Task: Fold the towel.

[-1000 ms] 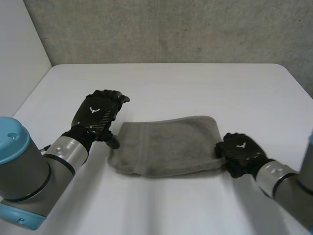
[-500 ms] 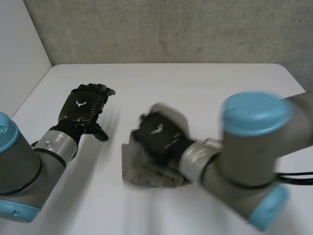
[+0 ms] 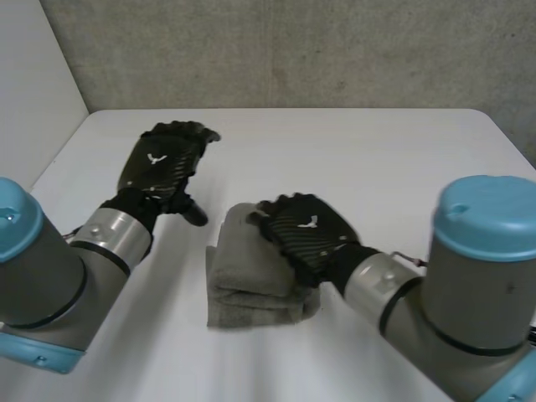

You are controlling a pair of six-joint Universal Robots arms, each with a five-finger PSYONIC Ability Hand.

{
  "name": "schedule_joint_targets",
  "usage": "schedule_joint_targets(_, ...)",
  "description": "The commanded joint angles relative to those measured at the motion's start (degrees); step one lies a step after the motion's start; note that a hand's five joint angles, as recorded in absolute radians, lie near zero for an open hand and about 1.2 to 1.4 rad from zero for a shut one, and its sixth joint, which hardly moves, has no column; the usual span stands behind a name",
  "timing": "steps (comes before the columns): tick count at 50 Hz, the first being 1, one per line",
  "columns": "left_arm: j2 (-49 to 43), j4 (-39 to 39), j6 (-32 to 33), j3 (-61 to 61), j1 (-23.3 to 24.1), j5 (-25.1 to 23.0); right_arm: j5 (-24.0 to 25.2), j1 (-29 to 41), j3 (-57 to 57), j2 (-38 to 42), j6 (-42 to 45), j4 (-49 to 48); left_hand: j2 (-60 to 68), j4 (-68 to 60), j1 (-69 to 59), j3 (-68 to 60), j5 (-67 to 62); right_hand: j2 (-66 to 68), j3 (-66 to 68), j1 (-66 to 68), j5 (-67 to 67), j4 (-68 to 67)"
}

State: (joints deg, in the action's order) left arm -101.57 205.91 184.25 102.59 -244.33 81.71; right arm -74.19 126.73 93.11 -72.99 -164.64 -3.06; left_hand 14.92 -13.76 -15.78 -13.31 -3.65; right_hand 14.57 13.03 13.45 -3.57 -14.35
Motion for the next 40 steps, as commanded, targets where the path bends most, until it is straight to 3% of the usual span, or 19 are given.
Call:
schedule_joint_targets(1, -3.5, -0.6, -3.7, -0.5, 4.2, 0.0, 0.4, -4.4, 2.9, 0.7, -4.6, -0.5, -1.7, 3.8, 2.5, 3.3, 0.4, -4.6, -3.0, -3.4, 3.6, 4.4)
schedule_joint_targets(5, -6.9, -0.8, -3.5, 0.2, 6.3, -0.1, 0.2, -4.6, 2.4, 3.8, -5.5, -1.3, -1.3, 3.8, 2.2, 3.3, 0.1, -4.6, -3.0, -3.4, 3.6, 4.4)
schedule_joint_targets(17, -11.9, -1.4, -0.1, 3.5, 6.4, 0.2, -1.4, -5.0, -0.3, 11.5, -14.6, -6.4, -0.3, 3.8, 1.2, 3.3, -0.9, -4.6, -3.0, -3.4, 3.6, 4.4)
schedule_joint_targets(27, -12.2, -1.7, 3.9, 6.7, 5.8, 6.3, -8.3, -5.3, -1.4, 13.7, -11.3, -5.5, -0.2, 3.8, 1.0, 3.3, -1.1, -4.6, -3.0, -3.4, 3.6, 4.4)
schedule_joint_targets(40, -8.1, -4.2, 3.5, 11.5, 6.9, 6.3, -8.0, -5.2, -0.7, 12.3, -8.2, -0.5, 0.3, 3.8, 0.5, 3.3, -1.6, -4.6, -3.0, -3.4, 3.6, 4.4)
